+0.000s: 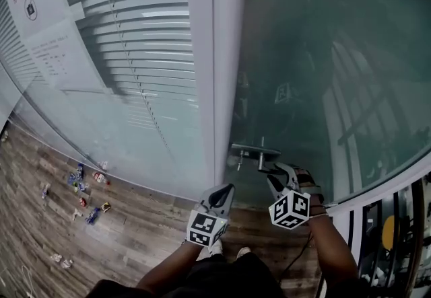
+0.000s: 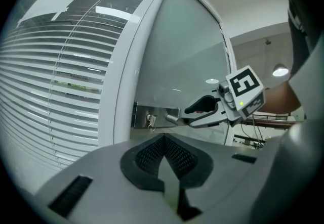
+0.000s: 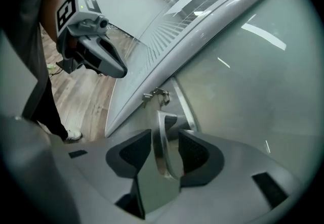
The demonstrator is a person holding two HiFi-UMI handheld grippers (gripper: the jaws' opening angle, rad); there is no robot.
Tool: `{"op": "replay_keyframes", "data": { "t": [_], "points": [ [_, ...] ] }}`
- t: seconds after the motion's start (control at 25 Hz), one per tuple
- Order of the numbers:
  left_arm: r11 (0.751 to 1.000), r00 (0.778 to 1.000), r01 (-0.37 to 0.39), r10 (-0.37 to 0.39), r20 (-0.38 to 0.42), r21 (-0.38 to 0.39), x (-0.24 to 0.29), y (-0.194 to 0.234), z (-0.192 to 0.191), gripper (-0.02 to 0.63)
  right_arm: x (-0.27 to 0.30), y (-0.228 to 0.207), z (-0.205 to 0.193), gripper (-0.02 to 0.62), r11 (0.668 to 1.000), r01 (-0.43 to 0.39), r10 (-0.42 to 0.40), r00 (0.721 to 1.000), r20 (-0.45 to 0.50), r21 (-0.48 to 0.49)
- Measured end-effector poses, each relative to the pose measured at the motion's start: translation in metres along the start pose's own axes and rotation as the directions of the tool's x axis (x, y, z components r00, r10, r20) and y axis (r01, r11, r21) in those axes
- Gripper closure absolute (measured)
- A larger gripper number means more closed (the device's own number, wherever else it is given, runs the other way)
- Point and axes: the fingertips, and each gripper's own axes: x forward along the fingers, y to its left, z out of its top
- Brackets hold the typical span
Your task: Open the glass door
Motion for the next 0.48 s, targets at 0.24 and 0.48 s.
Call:
{"op": "replay_keyframes", "data": {
  "t": [0.24, 0.48],
  "points": [
    [1.0, 1.0, -0.015, 0.015, -0.007, -0.009, 0.011, 0.006, -0.013, 0.609, 0.02, 0.011, -0.007, 0.436, 0.972, -0.213, 0.204, 0.975, -0.091, -0.1],
    [0.999, 0.999, -0.023, 0.022, -0.037, -0.03, 0.022, 0.004, -0.012, 0.609, 0.042, 0.022, -0.006, 0.437, 0.947, -0.311, 0.302, 0.948, -0.1, -0.085]
  ]
}}
